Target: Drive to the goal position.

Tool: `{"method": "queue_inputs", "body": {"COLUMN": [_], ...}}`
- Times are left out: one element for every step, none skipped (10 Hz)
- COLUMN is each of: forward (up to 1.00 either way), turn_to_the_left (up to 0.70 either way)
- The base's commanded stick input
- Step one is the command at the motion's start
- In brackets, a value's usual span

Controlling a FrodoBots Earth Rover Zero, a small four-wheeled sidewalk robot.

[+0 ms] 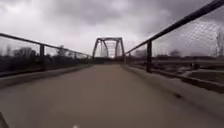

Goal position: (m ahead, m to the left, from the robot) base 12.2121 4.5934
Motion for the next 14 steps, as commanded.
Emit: {"method": "queue_inputs", "body": {"forward": [1.0,1.0,1.0,1.0,1.0,1.0,1.0,1.0,1.0,1.0,1.0,1.0,1.0,1.0], "turn_to_the_left": [0.0,0.0,0.0,0.0,0.0,0.0,0.0,0.0,0.0,0.0,0.0,0.0,0.0,0.0]}}
